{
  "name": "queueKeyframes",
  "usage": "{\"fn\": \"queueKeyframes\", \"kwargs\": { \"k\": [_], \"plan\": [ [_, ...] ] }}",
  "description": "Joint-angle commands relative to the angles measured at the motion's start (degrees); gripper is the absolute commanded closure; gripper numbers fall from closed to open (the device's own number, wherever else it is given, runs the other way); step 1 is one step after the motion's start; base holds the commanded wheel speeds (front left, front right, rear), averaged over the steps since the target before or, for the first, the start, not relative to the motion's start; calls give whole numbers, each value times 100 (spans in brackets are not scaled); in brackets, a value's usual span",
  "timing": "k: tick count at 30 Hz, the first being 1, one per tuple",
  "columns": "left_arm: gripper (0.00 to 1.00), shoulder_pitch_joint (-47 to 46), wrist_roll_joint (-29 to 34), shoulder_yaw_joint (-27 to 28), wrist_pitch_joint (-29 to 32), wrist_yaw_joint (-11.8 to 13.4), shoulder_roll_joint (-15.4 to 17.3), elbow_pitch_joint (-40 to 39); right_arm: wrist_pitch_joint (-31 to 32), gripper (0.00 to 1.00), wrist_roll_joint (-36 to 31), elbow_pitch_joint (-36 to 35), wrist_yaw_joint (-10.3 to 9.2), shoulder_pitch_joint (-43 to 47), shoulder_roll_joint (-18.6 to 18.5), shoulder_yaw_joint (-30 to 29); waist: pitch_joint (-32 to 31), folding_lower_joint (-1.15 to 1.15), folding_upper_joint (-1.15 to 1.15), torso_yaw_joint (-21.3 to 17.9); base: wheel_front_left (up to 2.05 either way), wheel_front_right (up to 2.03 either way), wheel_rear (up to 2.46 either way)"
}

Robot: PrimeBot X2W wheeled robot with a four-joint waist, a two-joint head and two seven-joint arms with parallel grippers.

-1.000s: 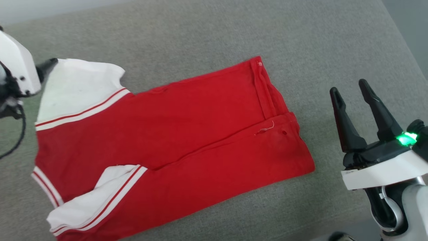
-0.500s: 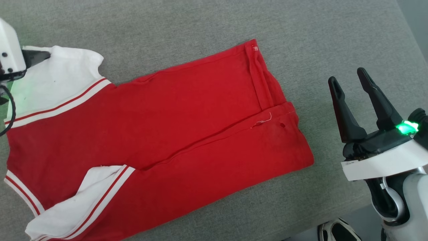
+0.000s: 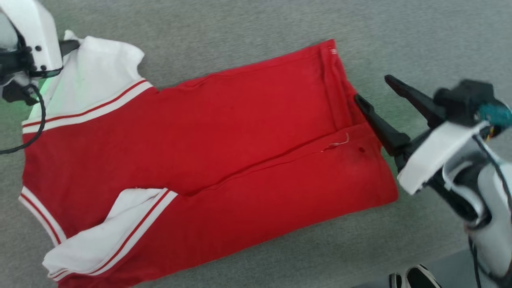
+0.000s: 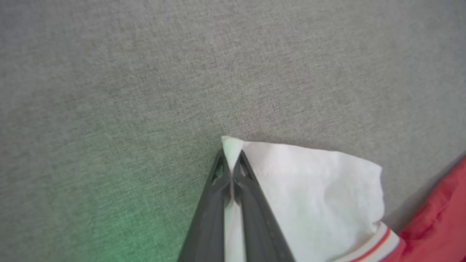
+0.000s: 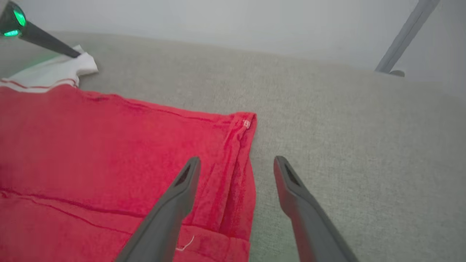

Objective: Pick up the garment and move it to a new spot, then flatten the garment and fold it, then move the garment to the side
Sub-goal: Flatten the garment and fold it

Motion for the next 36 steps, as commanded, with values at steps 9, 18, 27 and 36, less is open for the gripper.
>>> {"fn": "queueKeyframes", "kwargs": {
  "k": [9, 18, 27, 36],
  "plan": [
    [100, -41, 3, -202, -191, -37, -176, -438, 1509, 0, 1184, 1213, -2, -1653, -438, 1032, 241, 0, 0, 434, 0, 0, 0],
    [100, -68, -106, -408, -279, -37, -149, -849, 2490, 0, 1587, 2302, -2, -2998, -454, 1886, 355, 0, 0, 709, 0, 0, 0],
    [100, -47, -235, -570, -643, -38, -279, -1136, 2660, 100, 1873, 2553, -1, -3230, -684, 2684, 185, 0, 0, 938, 0, 0, 0],
    [100, 494, -654, -622, -1545, -38, 81, -2014, 1639, 100, 2029, 2887, -3, -3101, -845, 2714, -681, 0, 0, 1296, 0, 0, 0]
  ]
}}
